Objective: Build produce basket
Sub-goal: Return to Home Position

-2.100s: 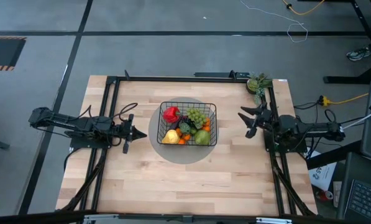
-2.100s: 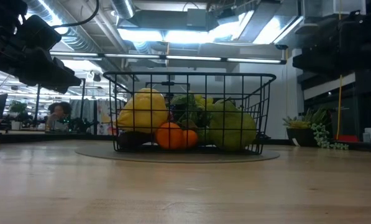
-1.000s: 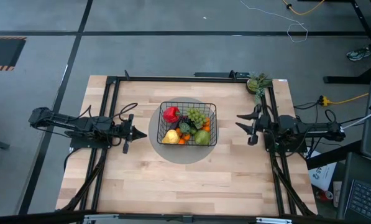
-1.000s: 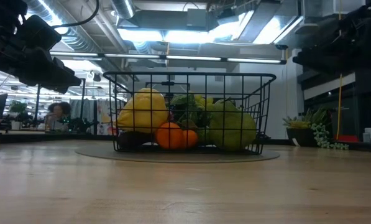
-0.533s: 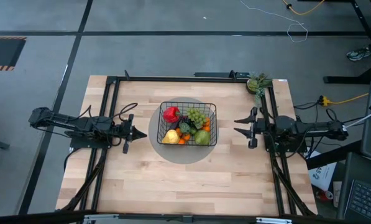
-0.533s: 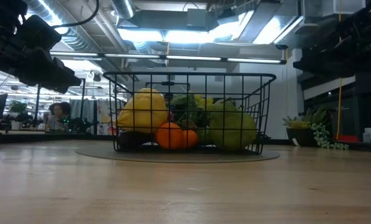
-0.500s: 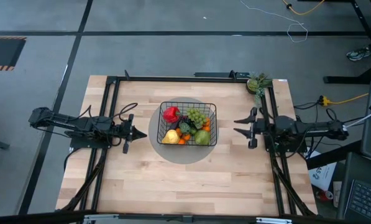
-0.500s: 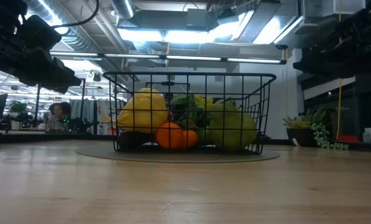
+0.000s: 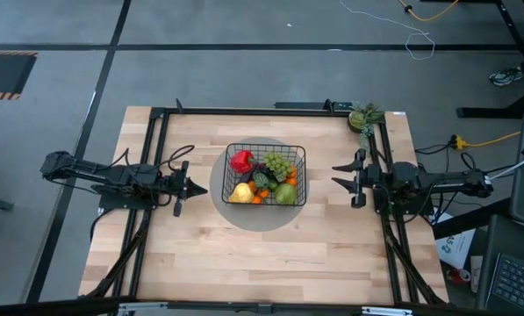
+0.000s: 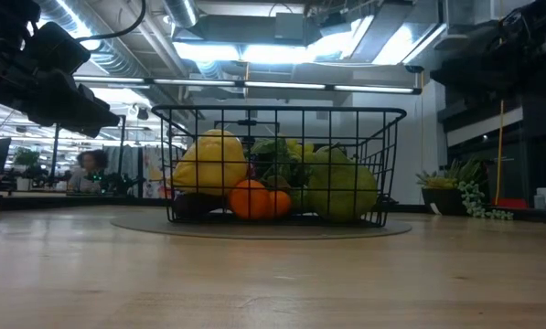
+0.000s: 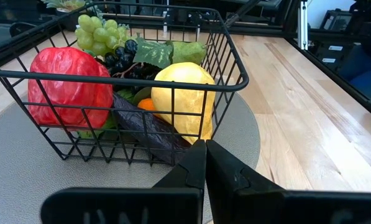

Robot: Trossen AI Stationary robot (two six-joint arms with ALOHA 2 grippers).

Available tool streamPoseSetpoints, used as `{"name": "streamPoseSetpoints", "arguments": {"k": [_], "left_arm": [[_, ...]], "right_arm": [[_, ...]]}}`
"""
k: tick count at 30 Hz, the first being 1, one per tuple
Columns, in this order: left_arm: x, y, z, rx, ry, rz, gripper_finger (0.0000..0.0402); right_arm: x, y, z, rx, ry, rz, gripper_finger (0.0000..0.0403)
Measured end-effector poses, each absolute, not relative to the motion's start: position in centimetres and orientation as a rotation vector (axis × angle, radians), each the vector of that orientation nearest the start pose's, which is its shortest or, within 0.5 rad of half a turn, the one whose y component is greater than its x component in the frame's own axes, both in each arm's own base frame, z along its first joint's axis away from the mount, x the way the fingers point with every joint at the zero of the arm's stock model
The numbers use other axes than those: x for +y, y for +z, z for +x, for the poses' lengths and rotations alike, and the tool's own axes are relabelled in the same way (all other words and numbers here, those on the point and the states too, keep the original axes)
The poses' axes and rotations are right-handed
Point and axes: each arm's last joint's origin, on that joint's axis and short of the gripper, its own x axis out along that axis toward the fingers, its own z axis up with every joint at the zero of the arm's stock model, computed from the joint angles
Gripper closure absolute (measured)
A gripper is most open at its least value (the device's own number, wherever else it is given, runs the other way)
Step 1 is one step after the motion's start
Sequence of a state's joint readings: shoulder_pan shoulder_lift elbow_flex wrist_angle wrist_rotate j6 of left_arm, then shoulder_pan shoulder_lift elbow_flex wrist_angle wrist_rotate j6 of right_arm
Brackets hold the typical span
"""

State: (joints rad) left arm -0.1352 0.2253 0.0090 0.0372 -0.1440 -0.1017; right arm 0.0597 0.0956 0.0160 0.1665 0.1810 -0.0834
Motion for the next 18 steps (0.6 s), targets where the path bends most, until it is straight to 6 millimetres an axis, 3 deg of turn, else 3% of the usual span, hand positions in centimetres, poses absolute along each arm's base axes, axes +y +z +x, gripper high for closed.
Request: {"name": "streamPoseSetpoints", "arguments": {"k": [18], "left_arm": [[-1.06, 15.13, 10.93, 0.177, 0.018, -0.076, 0.0401]], "right_arm": [[0.09, 16.83, 10.25, 0.011, -0.121, -0.059, 0.0244]]}}
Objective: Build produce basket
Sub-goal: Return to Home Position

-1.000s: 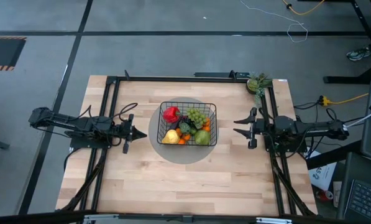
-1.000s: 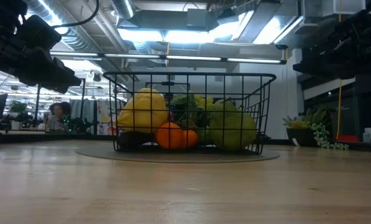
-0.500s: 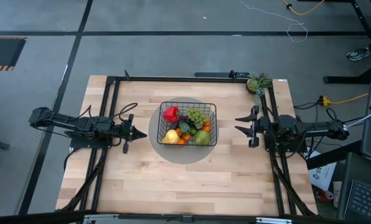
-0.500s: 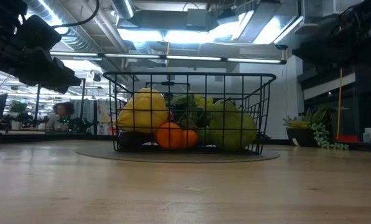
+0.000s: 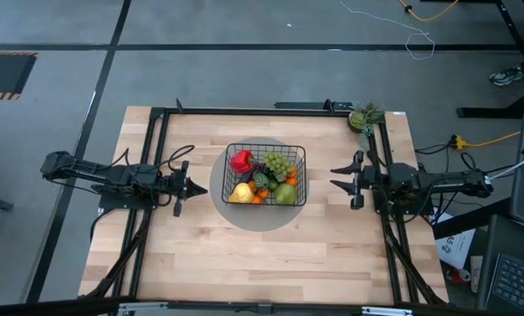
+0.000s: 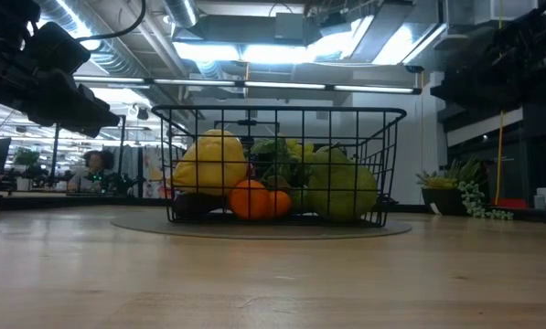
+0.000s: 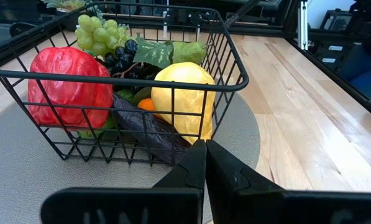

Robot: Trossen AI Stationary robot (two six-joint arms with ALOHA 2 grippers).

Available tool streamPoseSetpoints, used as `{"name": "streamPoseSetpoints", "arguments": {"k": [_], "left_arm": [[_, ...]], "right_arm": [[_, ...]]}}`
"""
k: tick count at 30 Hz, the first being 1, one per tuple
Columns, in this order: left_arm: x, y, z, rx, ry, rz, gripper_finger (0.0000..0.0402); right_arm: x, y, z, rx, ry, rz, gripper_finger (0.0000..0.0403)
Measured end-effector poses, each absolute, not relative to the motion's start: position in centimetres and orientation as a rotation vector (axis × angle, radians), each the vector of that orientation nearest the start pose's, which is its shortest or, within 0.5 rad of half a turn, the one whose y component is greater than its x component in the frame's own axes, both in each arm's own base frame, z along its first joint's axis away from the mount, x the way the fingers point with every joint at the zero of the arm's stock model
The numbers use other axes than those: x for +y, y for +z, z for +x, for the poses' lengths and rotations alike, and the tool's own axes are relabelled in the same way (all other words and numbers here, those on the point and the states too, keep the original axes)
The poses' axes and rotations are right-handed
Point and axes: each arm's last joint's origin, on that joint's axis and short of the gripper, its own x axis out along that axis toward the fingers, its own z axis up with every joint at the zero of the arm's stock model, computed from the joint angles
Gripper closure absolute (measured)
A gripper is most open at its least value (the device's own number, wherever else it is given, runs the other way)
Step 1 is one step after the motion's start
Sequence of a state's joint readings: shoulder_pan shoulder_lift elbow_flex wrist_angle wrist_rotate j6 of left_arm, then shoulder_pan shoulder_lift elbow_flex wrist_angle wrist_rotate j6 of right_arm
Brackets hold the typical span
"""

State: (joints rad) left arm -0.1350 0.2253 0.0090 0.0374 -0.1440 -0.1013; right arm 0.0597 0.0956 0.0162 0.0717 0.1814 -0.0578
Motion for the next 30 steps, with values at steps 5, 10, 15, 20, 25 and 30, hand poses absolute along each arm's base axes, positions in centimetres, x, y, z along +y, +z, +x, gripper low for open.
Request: {"name": "streamPoseSetpoints", "arguments": {"k": [5, 10, 15, 20, 25, 30], "left_arm": [[-1.06, 15.14, 10.92, 0.176, 0.018, -0.077, 0.0401], [-1.07, 15.13, 10.93, 0.177, 0.018, -0.077, 0.0401], [-1.07, 15.13, 10.93, 0.177, 0.018, -0.076, 0.0401], [-1.06, 15.14, 10.92, 0.176, 0.018, -0.076, 0.0401], [-1.07, 15.13, 10.92, 0.177, 0.018, -0.076, 0.0401], [-1.06, 15.13, 10.93, 0.177, 0.018, -0.076, 0.0401]], "right_arm": [[0.09, 17.12, 10.25, -0.019, -0.122, -0.055, 0.0244], [0.09, 17.1, 10.25, -0.016, -0.122, -0.054, 0.0244], [0.09, 17.1, 10.25, -0.017, -0.122, -0.054, 0.0244], [0.09, 17.1, 10.25, -0.016, -0.122, -0.054, 0.0244], [0.09, 17.1, 10.25, -0.017, -0.122, -0.054, 0.0244], [0.09, 17.1, 10.25, -0.017, -0.122, -0.055, 0.0244]]}}
